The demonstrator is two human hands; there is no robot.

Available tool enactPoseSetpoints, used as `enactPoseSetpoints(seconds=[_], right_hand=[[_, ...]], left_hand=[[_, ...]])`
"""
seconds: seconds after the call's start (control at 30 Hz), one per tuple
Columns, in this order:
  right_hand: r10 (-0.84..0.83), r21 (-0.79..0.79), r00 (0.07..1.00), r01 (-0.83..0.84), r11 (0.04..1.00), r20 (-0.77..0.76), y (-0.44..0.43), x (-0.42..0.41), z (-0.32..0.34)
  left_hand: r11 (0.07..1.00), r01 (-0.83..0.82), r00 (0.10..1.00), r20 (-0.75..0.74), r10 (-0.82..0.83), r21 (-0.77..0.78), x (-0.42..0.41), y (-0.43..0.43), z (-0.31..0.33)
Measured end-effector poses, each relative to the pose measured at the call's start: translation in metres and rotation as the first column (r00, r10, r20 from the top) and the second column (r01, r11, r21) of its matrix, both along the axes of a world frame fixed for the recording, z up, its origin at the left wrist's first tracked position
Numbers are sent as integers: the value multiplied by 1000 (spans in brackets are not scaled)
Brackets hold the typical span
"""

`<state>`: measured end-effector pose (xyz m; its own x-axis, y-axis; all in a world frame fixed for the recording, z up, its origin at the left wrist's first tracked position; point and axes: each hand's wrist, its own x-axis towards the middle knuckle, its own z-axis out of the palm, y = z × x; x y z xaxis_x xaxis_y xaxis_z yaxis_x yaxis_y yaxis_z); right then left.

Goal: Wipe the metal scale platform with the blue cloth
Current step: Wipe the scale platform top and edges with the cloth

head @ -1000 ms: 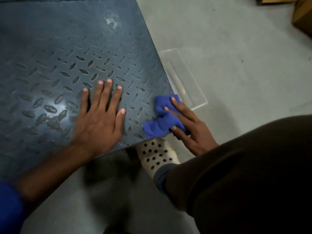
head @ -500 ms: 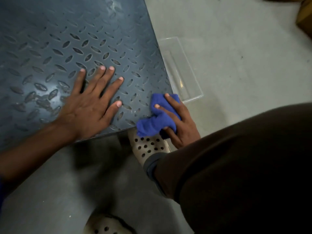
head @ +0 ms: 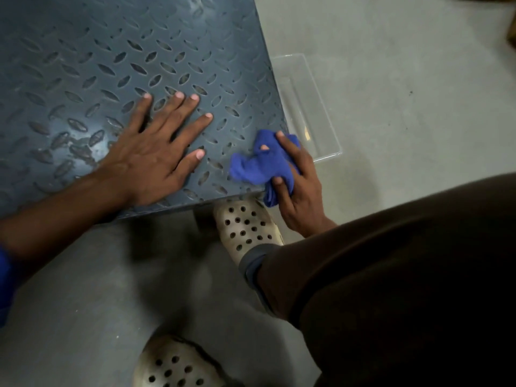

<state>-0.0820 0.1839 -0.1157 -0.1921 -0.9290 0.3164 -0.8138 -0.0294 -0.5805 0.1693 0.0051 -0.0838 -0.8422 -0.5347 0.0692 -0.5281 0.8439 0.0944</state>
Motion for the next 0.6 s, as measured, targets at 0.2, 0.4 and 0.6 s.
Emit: enactPoseSetpoints(seconds=[0.2, 0.4, 0.6], right_hand=[[164, 123, 951, -136, 983, -260, 25, -9, -1], [249, 125, 829, -215, 968, -501, 10, 72, 17], [429, 183, 710, -399, 898, -558, -5, 78, 26]], left_hand=[[999, 37, 999, 18, -37, -2, 9, -4, 3], [997, 69, 998, 13, -69, -17, 39, -25, 12], [998, 34, 998, 50, -31, -44, 65, -29, 17]])
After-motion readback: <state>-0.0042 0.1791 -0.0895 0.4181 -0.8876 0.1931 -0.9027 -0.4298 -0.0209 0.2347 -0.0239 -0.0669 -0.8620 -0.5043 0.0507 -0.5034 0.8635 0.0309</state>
